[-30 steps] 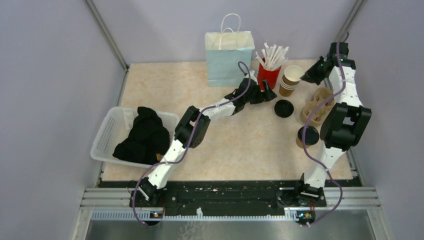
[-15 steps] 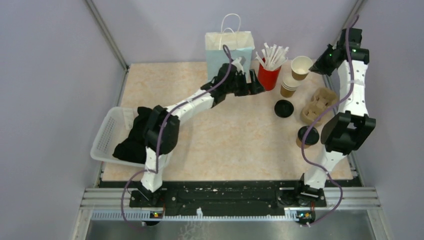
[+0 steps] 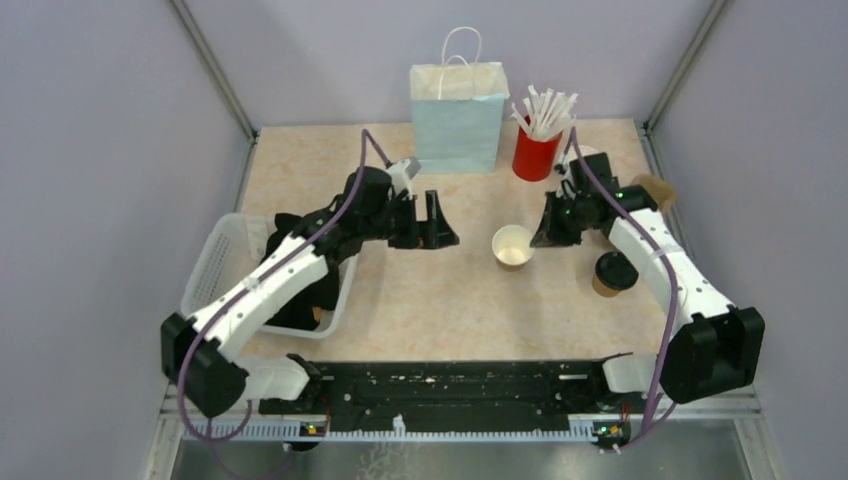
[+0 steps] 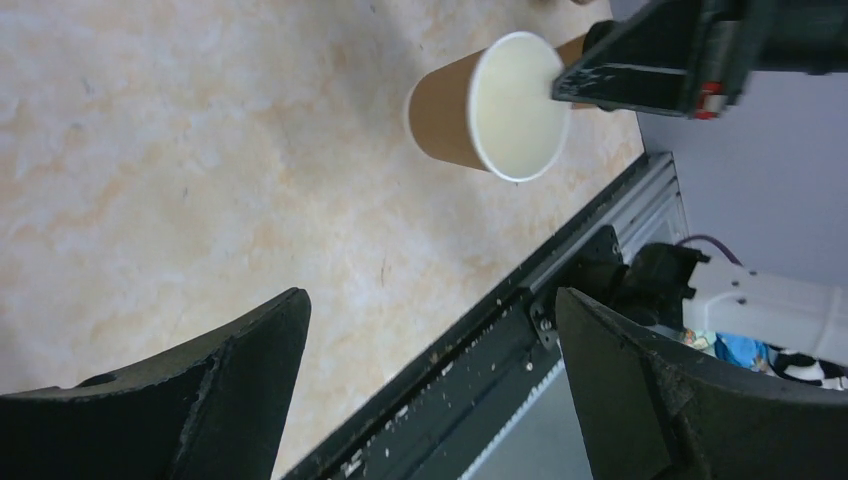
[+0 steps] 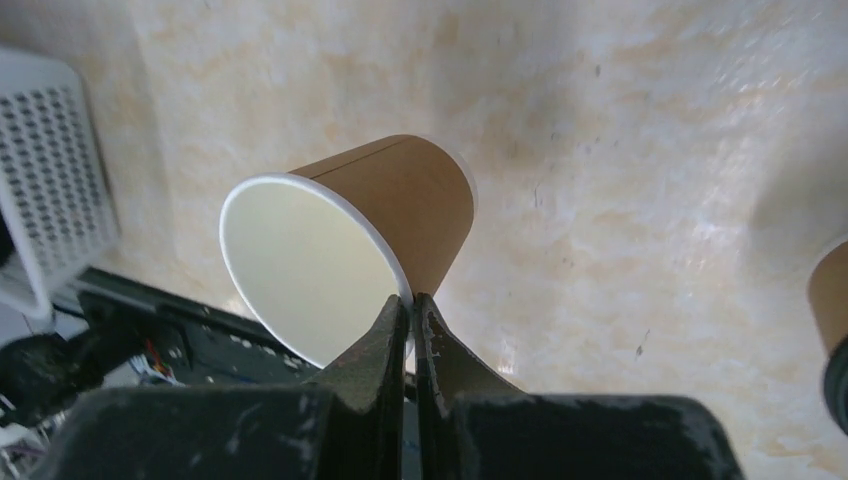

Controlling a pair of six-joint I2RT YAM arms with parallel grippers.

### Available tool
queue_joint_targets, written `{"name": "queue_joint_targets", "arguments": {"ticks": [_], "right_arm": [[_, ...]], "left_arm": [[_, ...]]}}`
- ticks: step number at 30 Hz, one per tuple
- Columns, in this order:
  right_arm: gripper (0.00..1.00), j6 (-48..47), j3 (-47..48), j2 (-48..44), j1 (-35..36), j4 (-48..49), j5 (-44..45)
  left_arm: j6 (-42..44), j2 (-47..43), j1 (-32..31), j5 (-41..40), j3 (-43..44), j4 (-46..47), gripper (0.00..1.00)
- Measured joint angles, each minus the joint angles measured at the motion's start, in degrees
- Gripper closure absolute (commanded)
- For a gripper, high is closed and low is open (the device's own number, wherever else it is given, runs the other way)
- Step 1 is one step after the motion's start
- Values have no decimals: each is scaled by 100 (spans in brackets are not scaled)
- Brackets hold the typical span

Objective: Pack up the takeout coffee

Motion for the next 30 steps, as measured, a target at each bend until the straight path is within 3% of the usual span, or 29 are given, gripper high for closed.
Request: {"name": "queue_joint_targets", "arguments": {"ticks": [6, 12, 14, 15, 19, 24, 30], "right_arm": [[98, -136, -992, -17, 671, 446, 9], [93, -149, -1482, -98, 763, 787, 17], [79, -131, -1515, -98, 765, 859, 7], [66, -109, -1515, -98, 765, 892, 2], [44, -37, -1419, -98, 765, 868, 48], [45, -101, -623, -90, 647, 468, 520], [52, -321, -417, 269, -175, 1233, 1038]], "left_arm": [[-260, -1331, -2, -120, -590, -461, 2], [-374, -1381, -4, -122, -649, -551, 2], [-361, -1222, -4, -92, -627, -557, 2], [-339, -1102, -4, -61, -586, -564, 2], [-162, -566, -4, 28, -264, -595, 2], [286, 7, -2, 120, 271, -706, 2], [1029, 299, 0, 131, 616, -811, 2]]}}
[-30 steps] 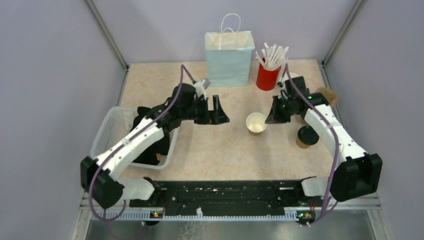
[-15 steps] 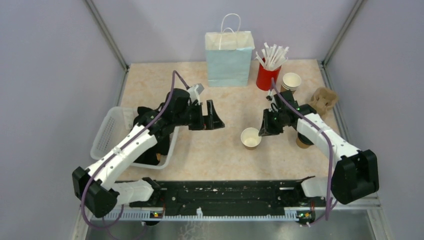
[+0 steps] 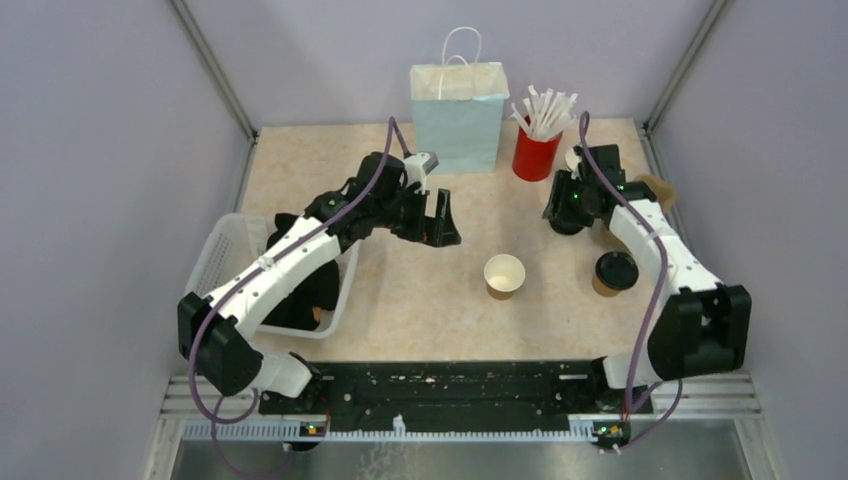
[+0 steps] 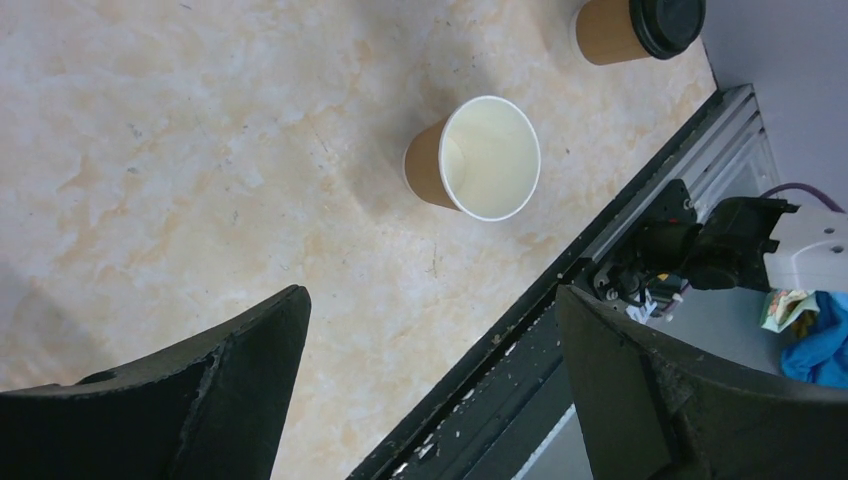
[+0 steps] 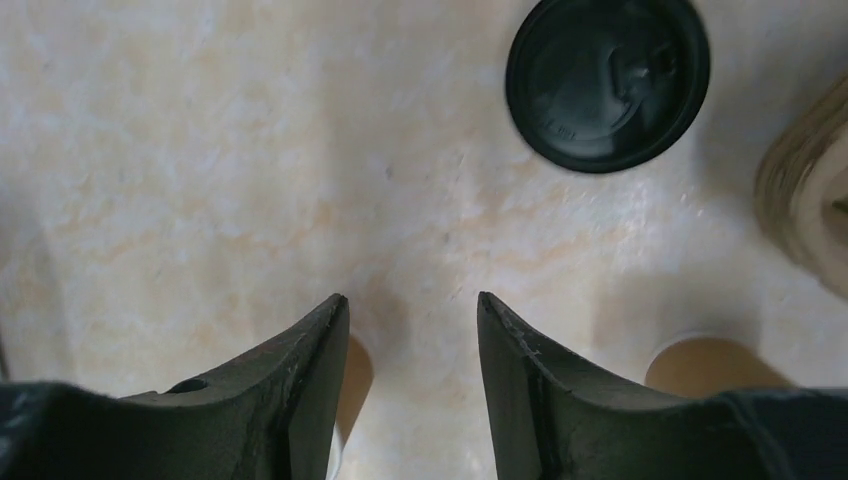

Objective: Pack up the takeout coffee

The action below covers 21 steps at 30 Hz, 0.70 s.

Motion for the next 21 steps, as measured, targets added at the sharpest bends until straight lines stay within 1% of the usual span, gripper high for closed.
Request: {"name": "queue_joint_targets", "arguments": {"ticks": [3, 5, 6, 8, 12, 15, 21], "right_arm": [[58, -181, -4, 575, -330, 660, 87], [58, -284, -4, 953, -439, 1027, 96], [61, -326, -2, 1139, -485, 1196, 85], [67, -415, 31, 1493, -568, 1462, 31], [70, -579, 238, 2170, -616, 1788, -31], [73, -632, 238, 2356, -645, 1886, -70], [80, -693, 238, 2396, -754, 2094, -155]], "left_arm": [[295, 57, 46, 35, 2, -13, 2], [461, 109, 103, 101, 9, -15, 2], [542, 151, 144, 138, 22, -31, 2], [682, 291, 225, 164, 107, -79, 2], [894, 566, 308, 136, 260, -109, 2], [979, 636, 308, 74, 280, -140, 2], [1049, 691, 308, 24, 382, -254, 2]]}}
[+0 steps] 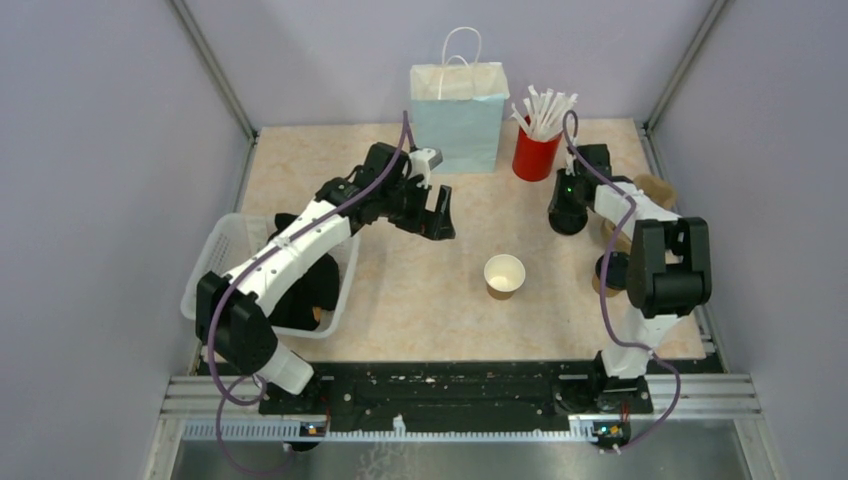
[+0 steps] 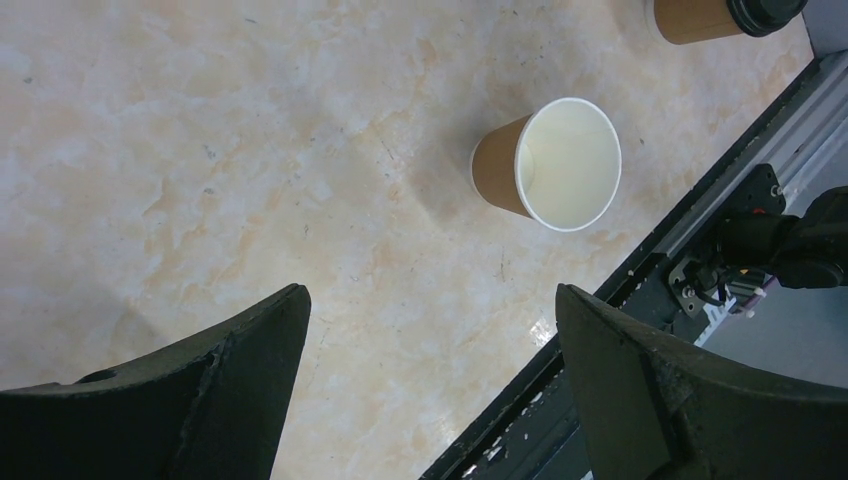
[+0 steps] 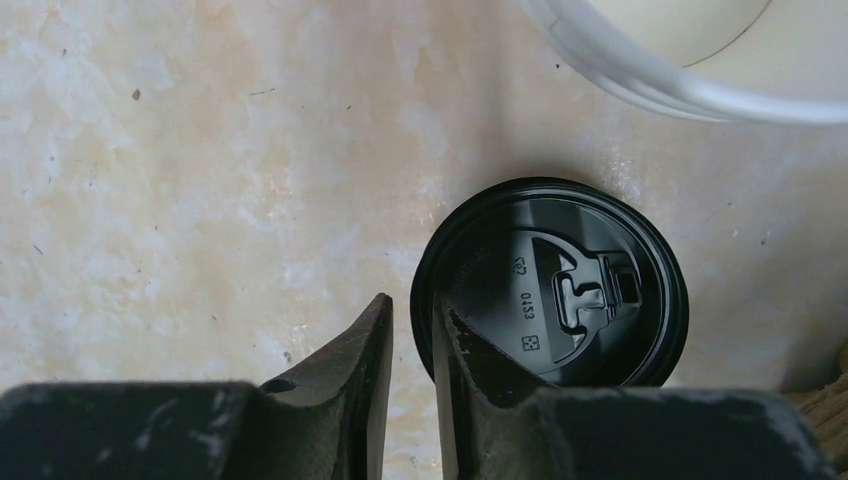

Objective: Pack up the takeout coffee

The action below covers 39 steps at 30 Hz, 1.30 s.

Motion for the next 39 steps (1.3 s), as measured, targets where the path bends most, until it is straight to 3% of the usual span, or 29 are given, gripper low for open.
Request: {"name": "queue_joint_targets", "arguments": {"ticks": [27, 39], "right_arm": [[87, 24, -197, -2, -188, 210, -446], [99, 37, -278, -7, -188, 197, -483]], "left_arm": [[-2, 186, 0, 151, 85, -4, 2], [0, 186, 0, 153, 85, -2, 2]]}}
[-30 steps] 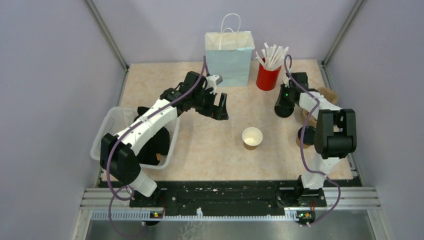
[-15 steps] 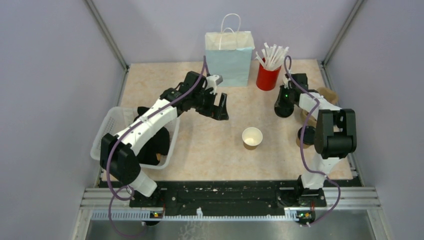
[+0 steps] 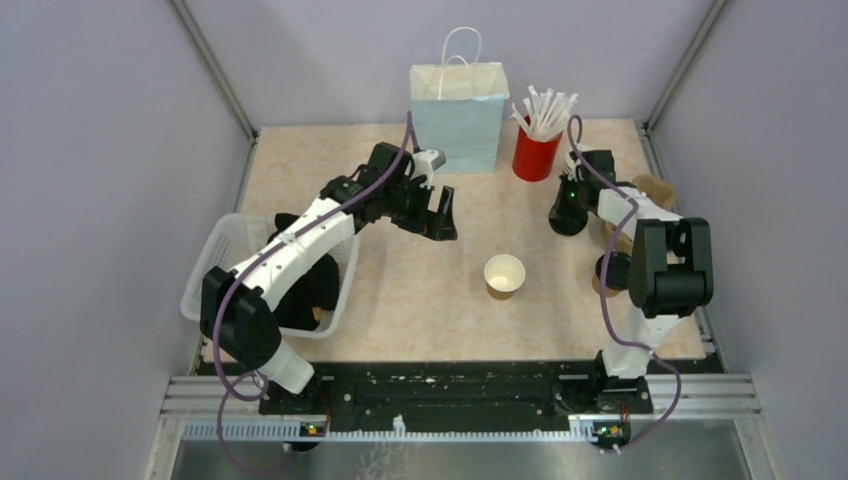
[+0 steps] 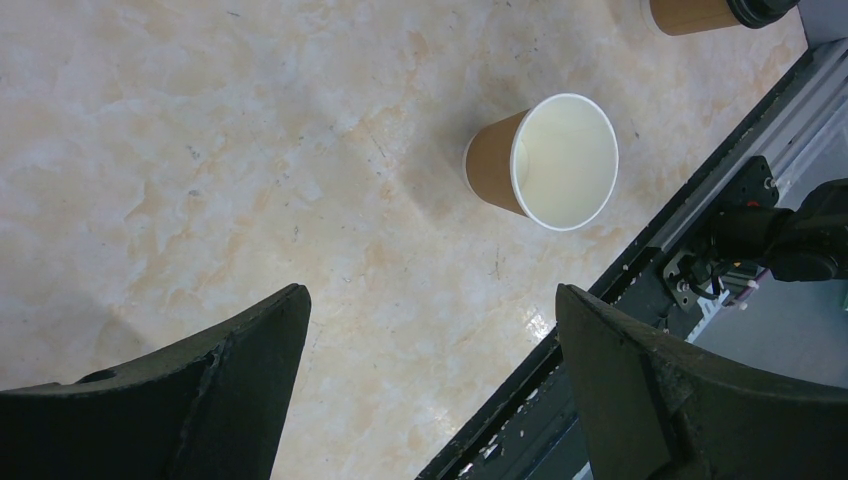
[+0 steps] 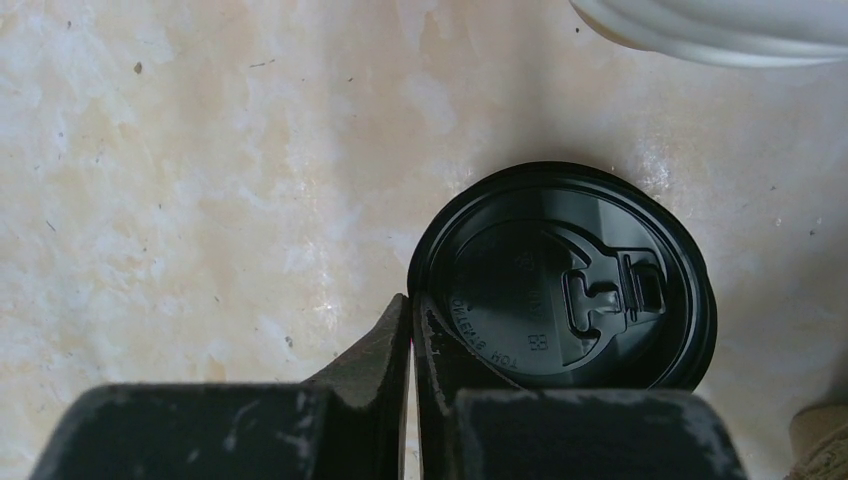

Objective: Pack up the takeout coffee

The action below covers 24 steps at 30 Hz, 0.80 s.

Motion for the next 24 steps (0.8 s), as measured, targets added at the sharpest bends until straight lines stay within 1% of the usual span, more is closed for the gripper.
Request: {"name": "queue_joint_targets", "arguments": {"ticks": [14, 24], "right_arm": [[99, 101, 0, -157, -50, -48, -118], [100, 295, 0, -243, -446, -13, -448]], "left_arm": [[0, 0, 0, 2, 0, 0, 2], [0, 0, -2, 22, 0, 0, 1]]}}
